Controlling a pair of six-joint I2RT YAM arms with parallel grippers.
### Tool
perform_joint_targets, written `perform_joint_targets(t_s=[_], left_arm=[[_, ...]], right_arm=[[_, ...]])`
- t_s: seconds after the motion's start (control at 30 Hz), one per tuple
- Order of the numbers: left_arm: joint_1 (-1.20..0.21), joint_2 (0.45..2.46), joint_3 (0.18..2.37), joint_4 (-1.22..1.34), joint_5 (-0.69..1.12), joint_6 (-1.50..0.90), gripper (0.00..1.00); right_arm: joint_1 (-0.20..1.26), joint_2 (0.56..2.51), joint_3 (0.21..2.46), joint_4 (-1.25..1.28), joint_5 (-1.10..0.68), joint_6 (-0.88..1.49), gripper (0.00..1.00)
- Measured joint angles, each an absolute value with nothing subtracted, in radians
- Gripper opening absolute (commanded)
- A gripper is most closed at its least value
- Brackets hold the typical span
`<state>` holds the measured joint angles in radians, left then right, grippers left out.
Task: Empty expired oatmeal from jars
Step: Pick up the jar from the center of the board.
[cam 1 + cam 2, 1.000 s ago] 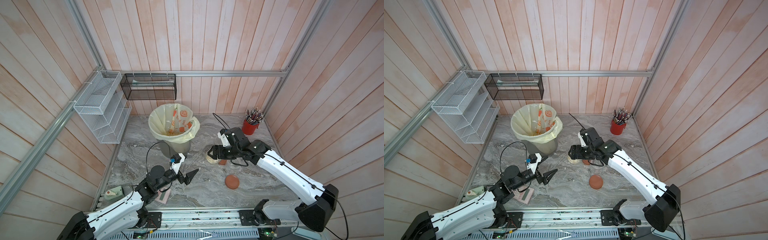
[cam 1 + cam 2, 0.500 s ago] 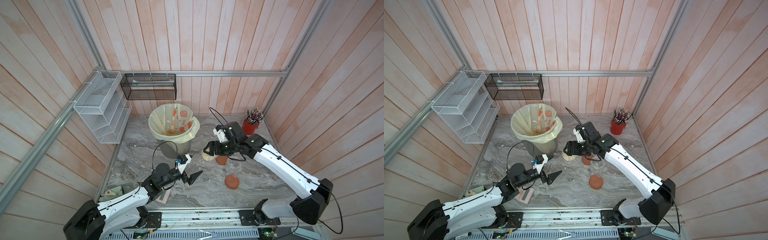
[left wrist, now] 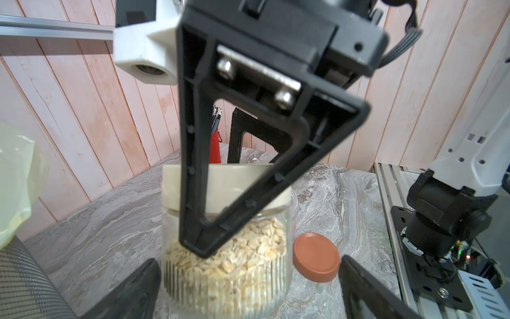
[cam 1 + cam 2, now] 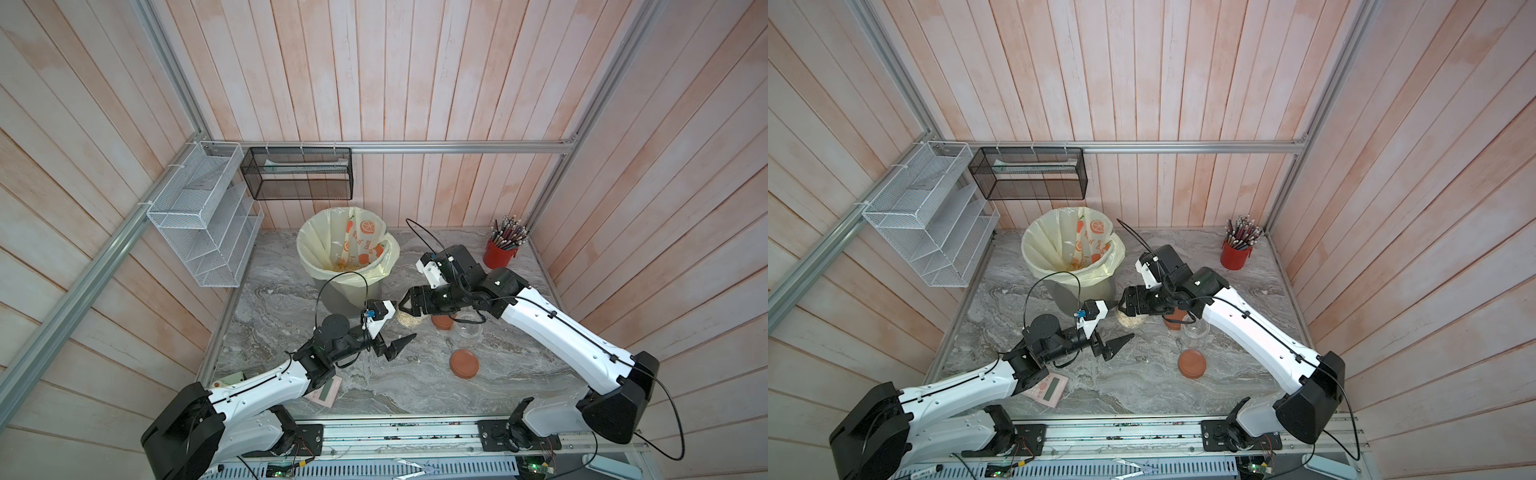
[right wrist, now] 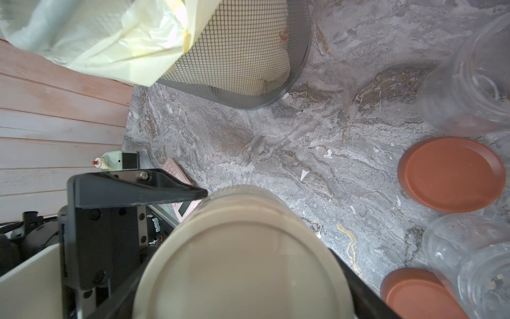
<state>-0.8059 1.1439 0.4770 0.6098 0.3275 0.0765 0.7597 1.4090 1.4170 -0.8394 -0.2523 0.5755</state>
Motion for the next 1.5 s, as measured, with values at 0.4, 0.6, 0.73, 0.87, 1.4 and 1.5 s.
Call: perform_joint_targets(t_s=[0.4,0.6,0.73,0.87,1.4,1.5], left_arm=[[-0.806,1.193,0.53,0.562,0.338,0.106,1.0],[-0.806,1.21,0.535,0.555,0.338,0.109,1.0],[-0.806,1.21,0.535,0.552,0.336,0.11,1.0],[-0.806,1.21,0.535,0.547,0.336,0.11,1.0],[-0.806,1.219,0.554,0.538,0.324,0.109,0.97],[-0.806,1.221,0.555,0.537,0.324,0.11,0.97]], right_arm=[[0.775,1.409,1.428,-0.861,-0.237,0.577,0.46],[0.783,1.409,1.432,-0.86,-0.237,0.58,0.46],[0.784,1.409,1.432,-0.86,-0.237,0.583,0.46],[0.788,1.409,1.432,-0.86,-0.237,0.583,0.45],[0.808,1.409,1.433,-0.857,-0.232,0.584,0.45],[0.811,1.409,1.433,-0.857,-0.229,0.585,0.45]])
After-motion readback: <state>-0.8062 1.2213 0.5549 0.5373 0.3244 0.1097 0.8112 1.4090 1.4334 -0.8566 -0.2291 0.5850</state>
